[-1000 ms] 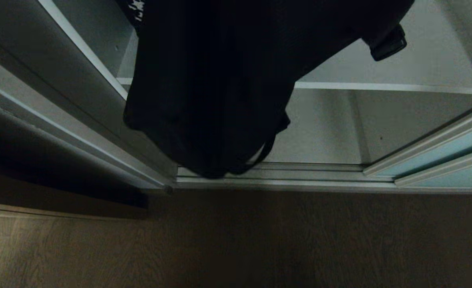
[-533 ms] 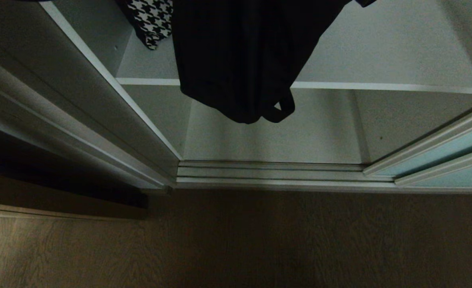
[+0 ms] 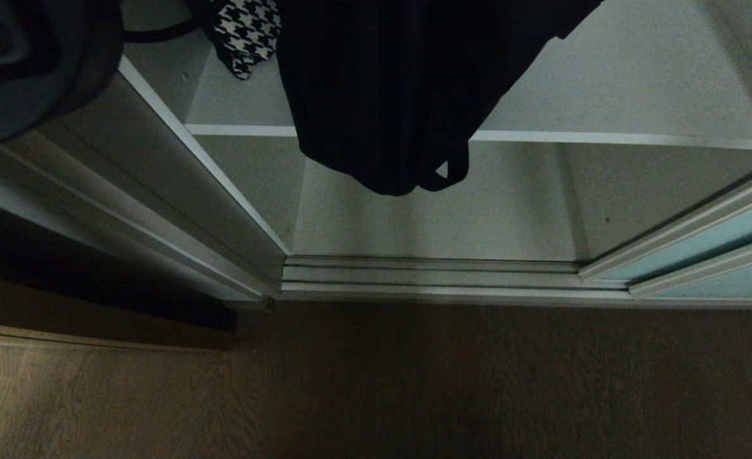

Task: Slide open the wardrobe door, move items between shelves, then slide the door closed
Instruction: Place the bag on the higher shelf

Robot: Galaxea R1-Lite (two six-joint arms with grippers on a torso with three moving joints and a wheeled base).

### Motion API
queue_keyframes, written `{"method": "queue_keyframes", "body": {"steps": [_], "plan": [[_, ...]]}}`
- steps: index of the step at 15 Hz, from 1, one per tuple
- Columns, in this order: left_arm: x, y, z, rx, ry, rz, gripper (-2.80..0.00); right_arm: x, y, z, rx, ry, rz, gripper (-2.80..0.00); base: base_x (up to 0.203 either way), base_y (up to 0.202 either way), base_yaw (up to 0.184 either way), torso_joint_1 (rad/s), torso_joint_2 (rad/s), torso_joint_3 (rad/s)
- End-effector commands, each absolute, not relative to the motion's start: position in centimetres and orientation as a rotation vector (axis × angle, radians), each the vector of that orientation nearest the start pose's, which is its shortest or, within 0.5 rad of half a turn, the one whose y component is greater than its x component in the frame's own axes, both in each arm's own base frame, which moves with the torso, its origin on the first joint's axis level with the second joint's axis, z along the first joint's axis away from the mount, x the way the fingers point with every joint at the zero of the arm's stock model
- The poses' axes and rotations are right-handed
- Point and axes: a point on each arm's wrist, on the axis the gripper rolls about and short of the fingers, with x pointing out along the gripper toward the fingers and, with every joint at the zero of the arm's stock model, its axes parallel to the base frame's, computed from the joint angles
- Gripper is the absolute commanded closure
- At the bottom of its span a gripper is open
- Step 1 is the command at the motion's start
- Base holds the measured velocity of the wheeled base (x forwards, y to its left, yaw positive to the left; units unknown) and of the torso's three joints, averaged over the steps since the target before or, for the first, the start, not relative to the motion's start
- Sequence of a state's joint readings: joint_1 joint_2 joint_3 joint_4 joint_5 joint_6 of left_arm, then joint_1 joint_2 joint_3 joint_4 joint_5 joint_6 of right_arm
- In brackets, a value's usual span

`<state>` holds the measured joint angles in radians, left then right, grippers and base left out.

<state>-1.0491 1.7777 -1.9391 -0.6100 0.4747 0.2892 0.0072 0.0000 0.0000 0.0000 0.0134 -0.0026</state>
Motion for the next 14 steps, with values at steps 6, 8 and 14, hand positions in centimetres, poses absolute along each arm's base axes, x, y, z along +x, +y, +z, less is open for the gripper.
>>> {"method": "queue_keyframes", "body": {"steps": [6,8,14], "plan": [[14.1,-23.2,48.2,-0.232,-0.753,-0.403,0.00,-2.3,0.0,7.5,-0.003,-0.003,0.021,0.00,0.000,0.000,0.000,0.000,0.00,0.000],[13.5,-22.3,48.8,-0.221,-0.800,-0.398,0.00,-2.3,0.0,7.5,-0.003,-0.003,0.021,0.00,0.000,0.000,0.000,0.000,0.00,0.000],[13.2,-21.8,49.2,-0.252,-0.830,-0.387,0.00,-2.3,0.0,7.5,-0.003,-0.003,0.021,0.00,0.000,0.000,0.000,0.000,0.00,0.000]]}}
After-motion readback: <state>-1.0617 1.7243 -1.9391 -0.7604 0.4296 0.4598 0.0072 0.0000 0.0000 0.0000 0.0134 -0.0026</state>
